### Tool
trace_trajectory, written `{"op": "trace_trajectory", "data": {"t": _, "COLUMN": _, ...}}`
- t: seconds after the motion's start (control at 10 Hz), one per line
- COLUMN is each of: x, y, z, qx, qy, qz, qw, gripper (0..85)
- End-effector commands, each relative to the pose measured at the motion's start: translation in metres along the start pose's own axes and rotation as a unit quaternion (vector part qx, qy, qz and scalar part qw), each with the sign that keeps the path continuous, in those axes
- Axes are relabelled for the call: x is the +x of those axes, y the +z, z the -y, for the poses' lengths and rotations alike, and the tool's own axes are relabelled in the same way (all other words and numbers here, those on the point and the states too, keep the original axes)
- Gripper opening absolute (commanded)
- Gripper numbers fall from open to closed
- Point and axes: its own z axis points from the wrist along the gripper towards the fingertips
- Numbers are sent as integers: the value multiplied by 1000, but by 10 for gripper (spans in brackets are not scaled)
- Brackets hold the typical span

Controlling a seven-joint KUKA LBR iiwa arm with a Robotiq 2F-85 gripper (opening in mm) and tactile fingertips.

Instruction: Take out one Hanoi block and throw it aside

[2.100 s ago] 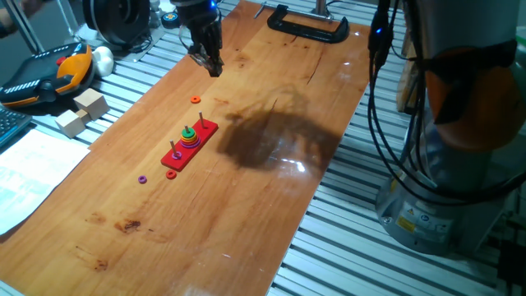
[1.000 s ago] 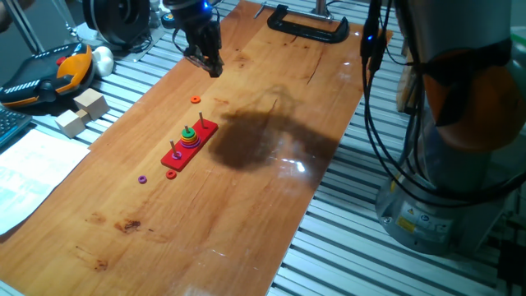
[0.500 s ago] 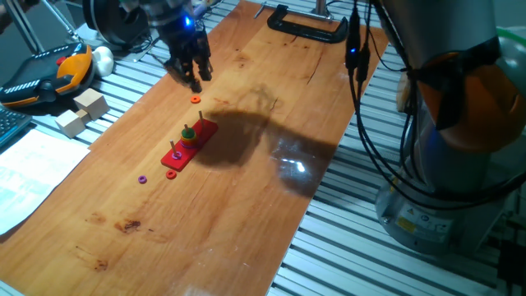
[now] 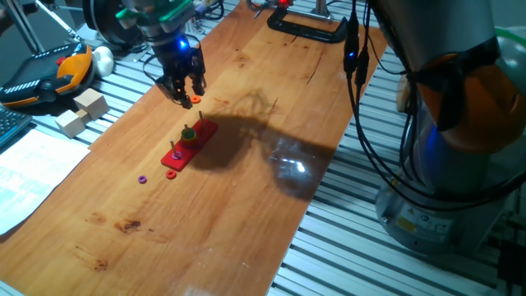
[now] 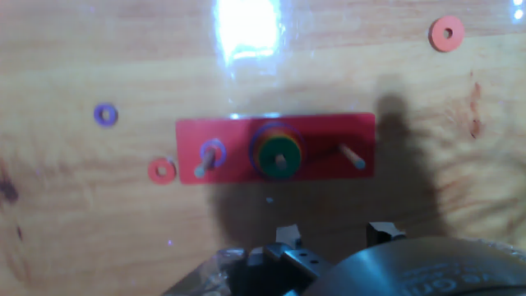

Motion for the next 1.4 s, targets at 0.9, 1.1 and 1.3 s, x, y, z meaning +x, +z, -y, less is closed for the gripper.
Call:
{"op": "trace_trajectory", "data": {"t": 0.9, "x": 1, "y": 23, "z": -15, "qx": 3, "qy": 16, "qz": 18, "qw": 1000, "gripper": 507}}
{"op": "trace_trajectory", "data": {"t": 1.1, "x": 1, "y": 23, "z": -15, "qx": 19, "qy": -15, "qz": 18, "qw": 1000, "gripper": 507}}
{"op": "trace_trajectory", "data": {"t": 1.3, "x": 1, "y": 23, "z": -15, "qx": 40, "qy": -31, "qz": 5, "qw": 999, "gripper": 507}}
